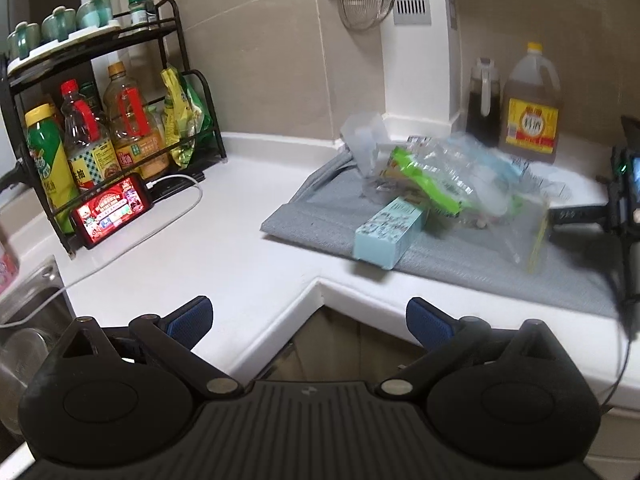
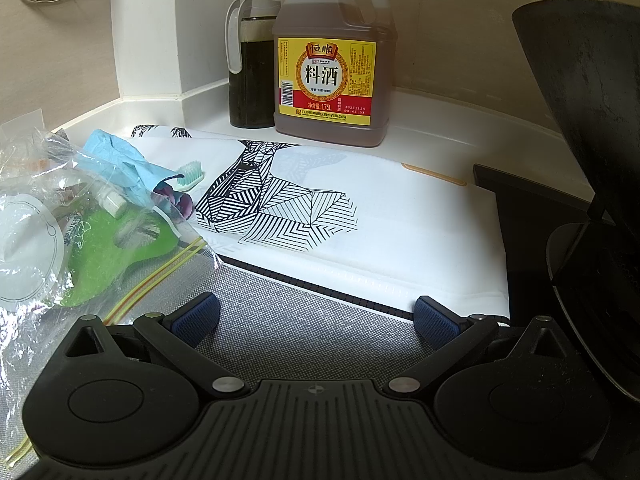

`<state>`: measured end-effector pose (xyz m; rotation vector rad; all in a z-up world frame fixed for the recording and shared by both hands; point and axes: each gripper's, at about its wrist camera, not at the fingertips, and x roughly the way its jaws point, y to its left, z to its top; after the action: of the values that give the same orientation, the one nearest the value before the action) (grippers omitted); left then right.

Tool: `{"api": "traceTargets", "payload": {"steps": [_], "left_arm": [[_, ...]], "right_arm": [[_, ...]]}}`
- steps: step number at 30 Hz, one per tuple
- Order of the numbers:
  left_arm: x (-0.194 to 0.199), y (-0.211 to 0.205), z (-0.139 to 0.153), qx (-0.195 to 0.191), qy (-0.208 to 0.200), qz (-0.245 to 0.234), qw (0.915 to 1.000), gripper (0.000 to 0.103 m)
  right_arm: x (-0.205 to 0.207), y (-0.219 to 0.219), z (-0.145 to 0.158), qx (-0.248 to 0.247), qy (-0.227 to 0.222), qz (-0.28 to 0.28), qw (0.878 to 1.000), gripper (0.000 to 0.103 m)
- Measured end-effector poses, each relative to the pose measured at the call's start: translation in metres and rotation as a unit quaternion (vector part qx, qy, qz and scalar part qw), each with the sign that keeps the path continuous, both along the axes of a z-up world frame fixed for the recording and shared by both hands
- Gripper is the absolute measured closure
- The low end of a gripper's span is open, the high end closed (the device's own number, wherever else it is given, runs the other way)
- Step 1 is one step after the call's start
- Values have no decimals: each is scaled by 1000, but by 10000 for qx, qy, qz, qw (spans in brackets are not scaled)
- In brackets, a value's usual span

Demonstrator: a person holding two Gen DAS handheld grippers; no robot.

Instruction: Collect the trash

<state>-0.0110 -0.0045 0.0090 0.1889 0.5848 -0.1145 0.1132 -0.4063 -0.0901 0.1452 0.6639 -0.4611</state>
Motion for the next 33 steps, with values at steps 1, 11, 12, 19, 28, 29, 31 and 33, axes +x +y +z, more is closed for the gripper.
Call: {"api": "traceTargets", "payload": {"steps": [1, 11, 12, 19, 28, 29, 31, 33], "left_arm": [[-3, -1, 1, -28, -32, -22, 10000, 0], [-31, -12, 7, 1, -298, -319, 9990, 0], [-32, -11, 8, -35, -317, -329, 9989, 0], [-30, 2, 9, -334, -130, -296, 9989, 0], [-36, 6, 2, -21, -152, -109, 9998, 0], [-36, 9, 1, -88, -89, -121, 9998, 0], [-36, 14, -2, -207, 108, -137, 9996, 0], [-38, 20, -4, -327, 239, -164, 9990, 0]], "right_arm": [[0, 0, 0, 0, 0, 0, 10000, 0], [0, 0, 0, 1, 0, -1, 10000, 0], [0, 0, 0, 1, 0, -1, 10000, 0], [0, 0, 0, 1, -1, -2, 10000, 0], [0, 0, -1, 0, -1, -4, 10000, 0], [0, 0, -1, -3, 0, -3, 10000, 0], [-1, -1, -1, 16, -4, -6, 10000, 0], [0, -1, -1, 21, -9, -21, 10000, 0]]}}
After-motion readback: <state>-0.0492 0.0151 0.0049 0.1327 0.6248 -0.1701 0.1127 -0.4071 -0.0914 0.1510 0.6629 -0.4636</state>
